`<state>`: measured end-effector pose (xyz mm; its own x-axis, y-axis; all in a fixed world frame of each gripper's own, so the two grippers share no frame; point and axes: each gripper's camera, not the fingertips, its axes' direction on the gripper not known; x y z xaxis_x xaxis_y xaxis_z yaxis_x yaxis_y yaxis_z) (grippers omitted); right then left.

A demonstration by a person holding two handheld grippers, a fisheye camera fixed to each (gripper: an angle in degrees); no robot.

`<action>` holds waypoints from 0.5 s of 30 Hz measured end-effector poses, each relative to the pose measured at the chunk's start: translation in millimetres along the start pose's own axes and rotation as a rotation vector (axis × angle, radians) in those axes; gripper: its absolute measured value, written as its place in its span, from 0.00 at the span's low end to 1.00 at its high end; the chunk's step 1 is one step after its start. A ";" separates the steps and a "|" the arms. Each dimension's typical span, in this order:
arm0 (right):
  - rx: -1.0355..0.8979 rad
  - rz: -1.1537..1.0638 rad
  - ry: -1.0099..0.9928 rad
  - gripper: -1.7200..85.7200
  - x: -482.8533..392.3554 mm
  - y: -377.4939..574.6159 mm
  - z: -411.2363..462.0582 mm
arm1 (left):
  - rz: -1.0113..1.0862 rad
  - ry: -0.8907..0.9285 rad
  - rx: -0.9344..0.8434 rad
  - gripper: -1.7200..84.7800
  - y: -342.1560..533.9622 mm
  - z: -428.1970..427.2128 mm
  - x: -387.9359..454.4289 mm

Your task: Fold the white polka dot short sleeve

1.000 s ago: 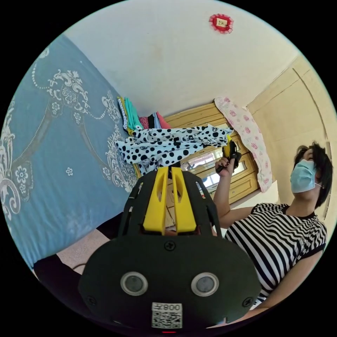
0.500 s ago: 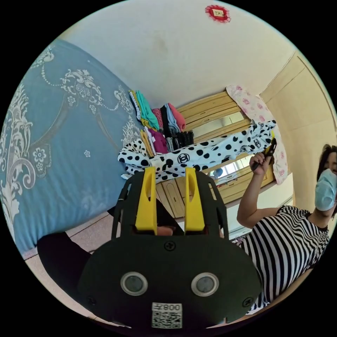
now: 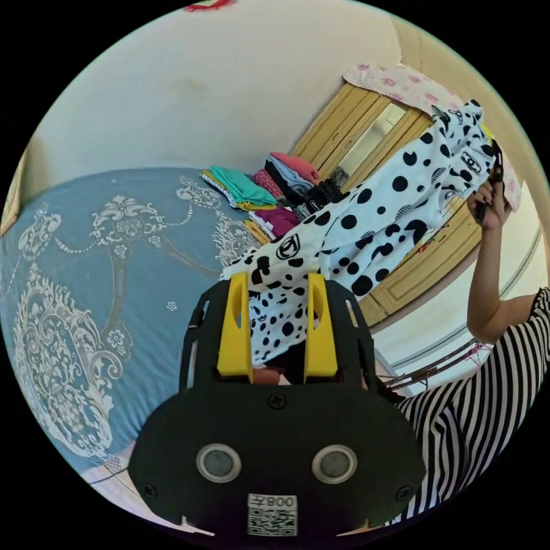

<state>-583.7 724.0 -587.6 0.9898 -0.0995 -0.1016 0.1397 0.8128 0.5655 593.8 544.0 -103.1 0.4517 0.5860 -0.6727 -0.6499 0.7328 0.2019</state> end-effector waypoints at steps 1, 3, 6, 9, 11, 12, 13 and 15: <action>0.002 0.001 -0.003 0.04 -1.0 1.1 -0.9 | 0.035 -0.029 -0.003 0.18 -7.5 -3.3 18.1; 0.007 0.004 -0.015 0.04 -4.3 5.1 -3.5 | 0.087 -0.047 -0.029 0.18 -19.6 -4.1 44.2; 0.005 0.005 -0.018 0.04 -8.5 9.0 -4.5 | 0.189 -0.072 -0.084 0.18 -40.8 0.5 89.2; -0.003 0.005 -0.011 0.05 -12.5 12.2 -5.7 | 0.288 -0.104 -0.149 0.18 -62.6 6.7 132.3; -0.005 0.008 -0.006 0.05 -13.7 14.4 -7.2 | 0.325 -0.081 -0.186 0.16 -78.1 9.9 162.1; -0.003 0.011 -0.002 0.05 -14.0 16.1 -8.5 | 0.330 -0.071 -0.194 0.15 -81.6 10.2 169.4; -0.002 0.013 -0.001 0.05 -14.0 17.1 -9.3 | 0.329 -0.073 -0.202 0.13 -88.2 9.5 183.8; 0.006 0.021 0.004 0.04 -12.9 21.3 -12.9 | 0.339 -0.079 -0.198 0.10 -96.3 5.4 206.0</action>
<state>-593.9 750.1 -584.8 0.9924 -0.0804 -0.0927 0.1192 0.8109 0.5728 752.7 596.1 -257.4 0.2318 0.8137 -0.5331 -0.8720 0.4167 0.2569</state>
